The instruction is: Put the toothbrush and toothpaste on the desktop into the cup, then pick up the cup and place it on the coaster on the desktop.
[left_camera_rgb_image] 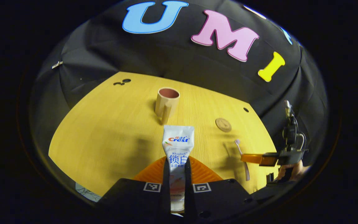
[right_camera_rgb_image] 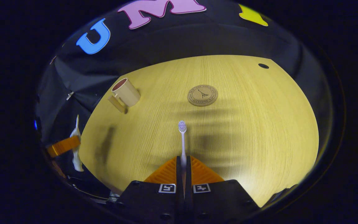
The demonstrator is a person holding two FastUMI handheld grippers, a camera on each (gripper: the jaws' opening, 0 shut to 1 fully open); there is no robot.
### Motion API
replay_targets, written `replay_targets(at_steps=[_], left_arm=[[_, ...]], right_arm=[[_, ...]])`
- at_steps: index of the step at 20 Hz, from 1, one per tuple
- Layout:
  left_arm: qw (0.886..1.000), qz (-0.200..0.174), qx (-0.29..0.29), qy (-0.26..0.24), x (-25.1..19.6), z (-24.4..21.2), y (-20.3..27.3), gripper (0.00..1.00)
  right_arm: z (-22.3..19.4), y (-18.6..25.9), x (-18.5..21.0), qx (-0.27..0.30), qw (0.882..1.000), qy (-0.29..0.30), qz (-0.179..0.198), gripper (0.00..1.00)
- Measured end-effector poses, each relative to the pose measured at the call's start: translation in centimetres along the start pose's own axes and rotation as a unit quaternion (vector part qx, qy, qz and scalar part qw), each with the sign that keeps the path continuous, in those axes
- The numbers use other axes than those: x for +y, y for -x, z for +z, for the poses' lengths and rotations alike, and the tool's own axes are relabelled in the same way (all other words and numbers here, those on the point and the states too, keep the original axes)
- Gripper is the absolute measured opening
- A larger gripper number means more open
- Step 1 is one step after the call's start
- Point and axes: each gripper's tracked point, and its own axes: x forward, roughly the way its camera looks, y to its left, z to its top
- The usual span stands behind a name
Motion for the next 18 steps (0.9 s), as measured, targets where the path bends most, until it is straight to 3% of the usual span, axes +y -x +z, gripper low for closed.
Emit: replay_targets(at_steps=[3,4,5,11,13,14,15,18], left_arm=[[0.999,-0.010,-0.040,0.007,-0.7,4.7,-0.3,0.22],[0.999,-0.011,-0.051,0.003,-0.9,6.3,-0.5,0.18],[0.998,-0.012,-0.061,0.001,-1.0,7.7,-0.8,0.23],[0.991,-0.008,-0.135,-0.006,-0.2,16.7,-3.8,0.22],[0.988,-0.008,-0.155,-0.009,0.0,19.0,-5.2,0.22],[0.986,-0.005,-0.167,-0.012,0.2,20.2,-6.0,0.27],[0.984,-0.005,-0.176,-0.013,0.3,21.2,-7.0,0.22],[0.981,-0.014,-0.190,-0.017,0.0,23.2,-10.1,0.22]], right_arm=[[0.4,1.5,-0.4,-0.013,1.000,-0.003,0.008,0.06],[0.6,2.1,-0.4,-0.018,1.000,-0.005,0.013,0.06],[0.8,2.6,-0.4,-0.022,1.000,-0.006,0.016,0.05],[4.2,5.6,0.5,-0.079,0.996,-0.023,0.037,0.05],[4.2,5.5,0.1,-0.074,0.996,-0.016,0.036,0.05],[4.1,5.4,-0.3,-0.071,0.997,-0.015,0.032,0.05],[3.9,5.2,-0.6,-0.067,0.997,-0.018,0.029,0.05],[3.5,5.0,-1.2,-0.055,0.998,-0.021,0.023,0.05]])
